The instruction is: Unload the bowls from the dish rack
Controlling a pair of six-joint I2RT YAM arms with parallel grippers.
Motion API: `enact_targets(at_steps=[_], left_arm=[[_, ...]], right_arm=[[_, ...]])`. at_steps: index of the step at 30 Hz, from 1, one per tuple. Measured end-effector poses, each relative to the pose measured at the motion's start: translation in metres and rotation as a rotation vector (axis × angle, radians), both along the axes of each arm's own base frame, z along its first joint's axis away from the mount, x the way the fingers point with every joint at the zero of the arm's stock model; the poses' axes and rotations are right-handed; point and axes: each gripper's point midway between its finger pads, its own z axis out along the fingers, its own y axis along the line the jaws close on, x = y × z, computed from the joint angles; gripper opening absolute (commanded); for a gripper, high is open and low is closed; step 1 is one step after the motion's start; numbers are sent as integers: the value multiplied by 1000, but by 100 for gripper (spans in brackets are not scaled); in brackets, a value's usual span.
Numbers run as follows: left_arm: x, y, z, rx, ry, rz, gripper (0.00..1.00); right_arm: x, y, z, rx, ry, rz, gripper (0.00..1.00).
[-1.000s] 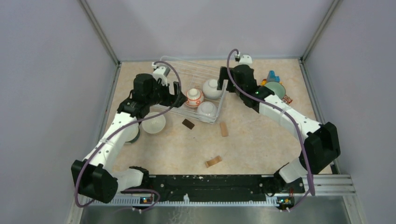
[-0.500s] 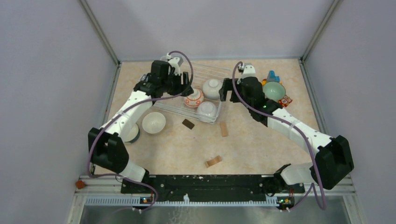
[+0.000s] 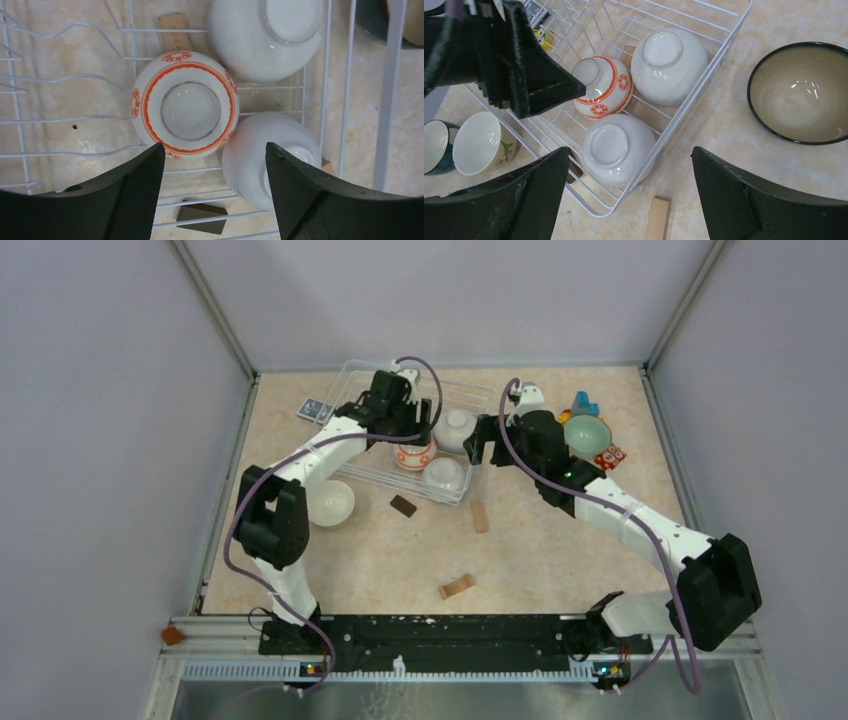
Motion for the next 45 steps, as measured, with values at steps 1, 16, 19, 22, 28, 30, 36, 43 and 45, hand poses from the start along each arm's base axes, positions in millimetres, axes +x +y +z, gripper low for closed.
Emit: enact_targets(at_steps=[1,16,19,22,28,30,36,43,45], left_arm=[[4,0,-3,21,-5,13,78],[29,10,-35,187,-26,72,73],[28,10,-43,202,-14,72,74],[28,9,-49,213,-7,72,69],[32,9,-44,230,-29,77,50],[34,9,-40,236,-40,79,47],[30,10,-41,242,-21,79,45],[30,10,-41,230,-15,94,44],[30,10,-41,226,-15,98,44]], right_arm=[[0,0,1,2,0,1,91],[0,-5,10,12,-21,-24,91],[0,-7,14,15,-32,-35,90],[1,-10,14,11,-36,-52,91],[-3,-20,6,-5,-29,-84,90],[-3,-22,7,-6,-34,-95,91],[-2,-24,10,-3,-43,-102,90],[-2,-20,6,-4,-30,-87,90],[-2,-18,3,-6,-23,-80,90]])
